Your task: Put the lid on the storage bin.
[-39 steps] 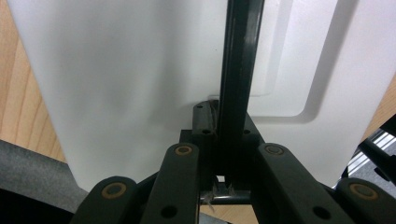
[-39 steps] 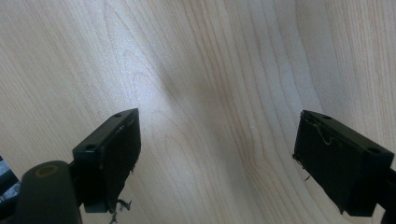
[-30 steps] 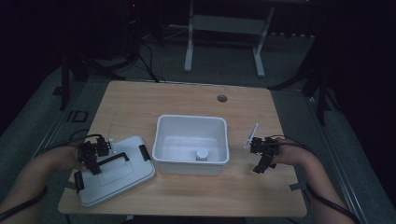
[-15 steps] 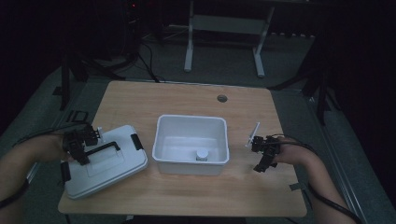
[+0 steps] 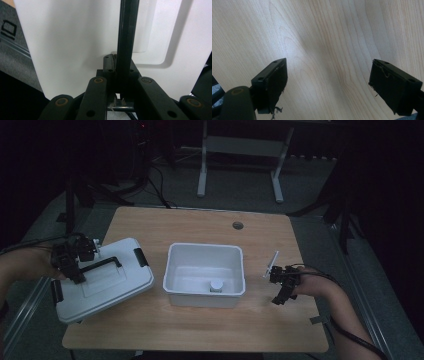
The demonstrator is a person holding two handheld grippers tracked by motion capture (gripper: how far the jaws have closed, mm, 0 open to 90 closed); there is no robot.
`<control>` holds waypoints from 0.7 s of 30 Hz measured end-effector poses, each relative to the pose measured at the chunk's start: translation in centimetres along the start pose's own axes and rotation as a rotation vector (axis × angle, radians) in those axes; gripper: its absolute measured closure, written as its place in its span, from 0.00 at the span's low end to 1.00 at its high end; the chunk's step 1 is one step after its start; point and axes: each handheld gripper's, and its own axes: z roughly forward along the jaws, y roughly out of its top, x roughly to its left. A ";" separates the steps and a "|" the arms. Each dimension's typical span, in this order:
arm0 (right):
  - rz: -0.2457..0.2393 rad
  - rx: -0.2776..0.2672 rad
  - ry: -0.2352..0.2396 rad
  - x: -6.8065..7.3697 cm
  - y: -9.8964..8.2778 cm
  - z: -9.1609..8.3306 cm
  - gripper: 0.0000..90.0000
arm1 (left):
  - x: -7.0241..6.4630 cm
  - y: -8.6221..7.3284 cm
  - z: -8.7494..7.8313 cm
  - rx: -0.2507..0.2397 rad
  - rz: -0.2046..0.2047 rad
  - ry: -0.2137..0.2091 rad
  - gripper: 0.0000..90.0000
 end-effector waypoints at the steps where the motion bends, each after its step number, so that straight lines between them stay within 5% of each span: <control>1: -0.002 -0.001 -0.001 0.0 0.0 0.0 0.16 | -0.1 0.1 -0.3 -0.005 0.002 -0.003 0.93; 13: 0.000 0.003 -0.005 0.2 -0.1 -0.2 0.16 | -0.6 2.3 -2.2 -0.012 0.055 0.018 0.93; 21: -0.006 -0.013 -0.008 0.4 0.0 -0.3 0.16 | -1.4 5.5 -4.1 -0.027 0.127 0.036 0.93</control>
